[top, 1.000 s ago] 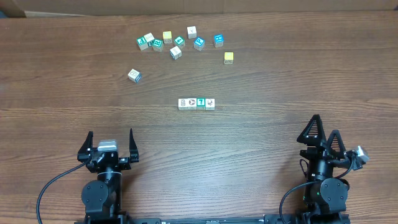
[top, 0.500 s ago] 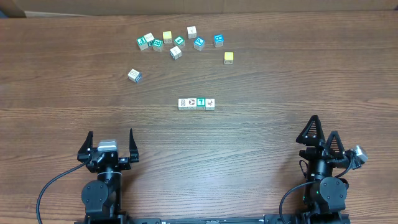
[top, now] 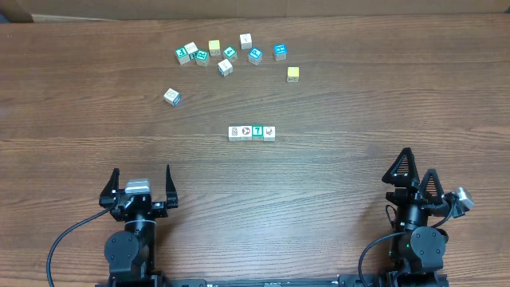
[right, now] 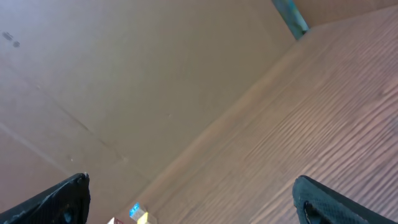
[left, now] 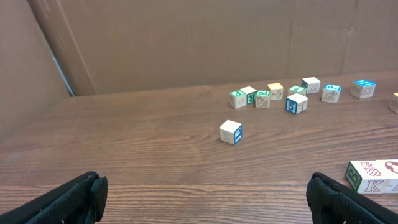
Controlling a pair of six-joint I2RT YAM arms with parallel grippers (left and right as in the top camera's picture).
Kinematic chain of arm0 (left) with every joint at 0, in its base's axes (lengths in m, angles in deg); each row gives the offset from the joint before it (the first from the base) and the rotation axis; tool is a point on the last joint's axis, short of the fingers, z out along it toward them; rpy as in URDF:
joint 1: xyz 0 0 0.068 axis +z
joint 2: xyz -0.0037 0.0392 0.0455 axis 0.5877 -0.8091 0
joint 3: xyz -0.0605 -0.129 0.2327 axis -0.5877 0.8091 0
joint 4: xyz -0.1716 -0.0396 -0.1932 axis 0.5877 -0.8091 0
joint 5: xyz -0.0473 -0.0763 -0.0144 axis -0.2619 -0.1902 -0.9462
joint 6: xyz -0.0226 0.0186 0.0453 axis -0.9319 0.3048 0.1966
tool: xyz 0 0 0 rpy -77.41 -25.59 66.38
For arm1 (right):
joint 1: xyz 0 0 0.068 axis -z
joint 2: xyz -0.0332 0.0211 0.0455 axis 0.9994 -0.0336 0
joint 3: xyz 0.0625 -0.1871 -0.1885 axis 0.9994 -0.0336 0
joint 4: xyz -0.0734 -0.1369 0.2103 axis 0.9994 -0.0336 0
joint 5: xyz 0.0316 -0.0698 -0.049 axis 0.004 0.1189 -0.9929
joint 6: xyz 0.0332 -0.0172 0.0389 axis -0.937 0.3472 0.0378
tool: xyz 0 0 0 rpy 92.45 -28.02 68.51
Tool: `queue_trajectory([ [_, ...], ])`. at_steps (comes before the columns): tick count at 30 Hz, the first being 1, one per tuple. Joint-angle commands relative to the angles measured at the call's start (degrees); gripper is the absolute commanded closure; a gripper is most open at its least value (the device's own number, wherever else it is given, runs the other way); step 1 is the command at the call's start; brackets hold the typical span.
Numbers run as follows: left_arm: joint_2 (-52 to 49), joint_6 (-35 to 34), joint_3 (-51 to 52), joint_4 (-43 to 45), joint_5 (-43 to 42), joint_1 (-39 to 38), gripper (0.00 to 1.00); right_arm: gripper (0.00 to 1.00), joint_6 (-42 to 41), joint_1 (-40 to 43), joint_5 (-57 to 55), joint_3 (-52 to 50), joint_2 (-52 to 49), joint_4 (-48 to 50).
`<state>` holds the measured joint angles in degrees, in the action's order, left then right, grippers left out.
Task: Form a horizontal line
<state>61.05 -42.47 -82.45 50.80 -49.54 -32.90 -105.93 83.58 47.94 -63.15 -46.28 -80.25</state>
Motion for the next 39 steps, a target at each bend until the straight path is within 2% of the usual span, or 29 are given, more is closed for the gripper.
queue_trajectory([
  [1, 0.50, 0.92, 0.22, 0.17, -0.31, -0.46, 0.00, 0.00, 0.00, 0.35, -0.44, -0.63, 0.59, 0.09],
  [36, 0.50, 0.92, 0.22, 0.15, -0.33, -0.46, 0.00, 0.00, -0.17, 0.35, -0.52, -0.61, 0.57, 0.28],
  [38, 0.50, 0.92, 0.22, 0.15, -0.31, -0.46, 0.00, 0.00, 1.09, 0.39, -0.68, -0.61, 0.57, 0.44],
  [39, 0.50, 0.92, 0.22, 0.15, -0.31, -0.46, 0.00, 0.00, 4.70, 0.39, -0.59, -0.61, 0.57, 0.37],
])
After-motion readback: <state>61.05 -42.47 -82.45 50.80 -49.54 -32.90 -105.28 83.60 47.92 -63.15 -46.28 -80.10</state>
